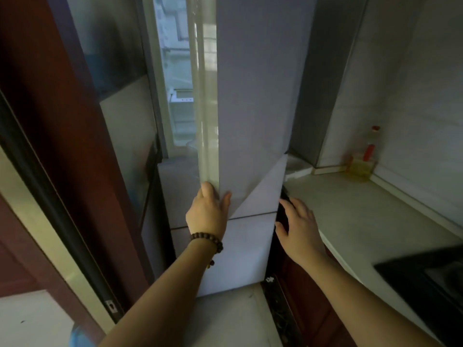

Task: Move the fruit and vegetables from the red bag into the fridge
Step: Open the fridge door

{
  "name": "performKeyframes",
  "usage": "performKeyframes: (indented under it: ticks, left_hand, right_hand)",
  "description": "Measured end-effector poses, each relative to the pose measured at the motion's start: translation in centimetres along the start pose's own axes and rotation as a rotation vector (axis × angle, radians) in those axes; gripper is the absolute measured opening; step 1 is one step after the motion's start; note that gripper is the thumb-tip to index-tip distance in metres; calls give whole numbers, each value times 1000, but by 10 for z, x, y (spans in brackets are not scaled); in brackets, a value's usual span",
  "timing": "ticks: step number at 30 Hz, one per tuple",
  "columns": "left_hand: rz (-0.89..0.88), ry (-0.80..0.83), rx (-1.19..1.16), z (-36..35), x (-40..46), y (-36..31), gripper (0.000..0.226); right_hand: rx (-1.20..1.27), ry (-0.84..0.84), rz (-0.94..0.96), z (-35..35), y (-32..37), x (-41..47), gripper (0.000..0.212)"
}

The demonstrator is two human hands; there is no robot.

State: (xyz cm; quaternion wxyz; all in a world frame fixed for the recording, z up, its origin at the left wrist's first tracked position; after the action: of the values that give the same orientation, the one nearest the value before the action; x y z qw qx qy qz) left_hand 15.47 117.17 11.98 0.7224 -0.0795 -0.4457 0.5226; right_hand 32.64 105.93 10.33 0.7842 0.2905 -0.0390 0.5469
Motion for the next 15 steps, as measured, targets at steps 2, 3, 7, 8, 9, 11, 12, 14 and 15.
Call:
performKeyframes:
  ticks: [2,3,7,8,9,11,12,14,15]
  left_hand:
    - [-34,18,-13,-4,-23,-23,35]
    - [-53,32,-25,-5,-34,-35,35]
    - [-107,134,-65,-8,-69,-78,37]
    - [-124,165,-52,-8,-75,-86,37]
    - [-152,182,-40,-8,-81,-92,37]
    - [-231,154,-33,-7,-90,-99,46]
    - [-260,107,-34,-5,-92,-101,54]
    - [-283,15,-37,-1,-85,-105,71]
    - [-287,8,-42,1,-78,-106,79]
  right_hand:
    - [-12,-23,-27,16,-17,-23,55]
    - [-20,-21,-45,23,-25,-35,55]
    - [-74,2,-107,50,-53,-78,54]
    - [-76,-10,-114,57,-58,-85,54]
    - [-82,-26,-120,64,-63,-91,54]
    - [-111,-47,-124,77,-70,-100,53]
    - [-119,-54,-127,82,-73,-103,54]
    - [-122,-67,-141,91,-78,-109,54]
    - [-125,-74,-150,94,-80,-111,54]
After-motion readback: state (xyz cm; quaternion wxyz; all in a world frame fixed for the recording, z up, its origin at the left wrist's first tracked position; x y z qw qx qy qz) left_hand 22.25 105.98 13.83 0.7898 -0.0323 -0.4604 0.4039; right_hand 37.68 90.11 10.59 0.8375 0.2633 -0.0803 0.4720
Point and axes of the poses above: each hand's wrist, its own x-axis towards the middle knuckle, its own z-axis out of the back of the hand, y = z × x, the point moved 1 cm from there along x, towards the middle knuckle, and after that the axes turned 1 degree about -y, right-handed, at the moved point
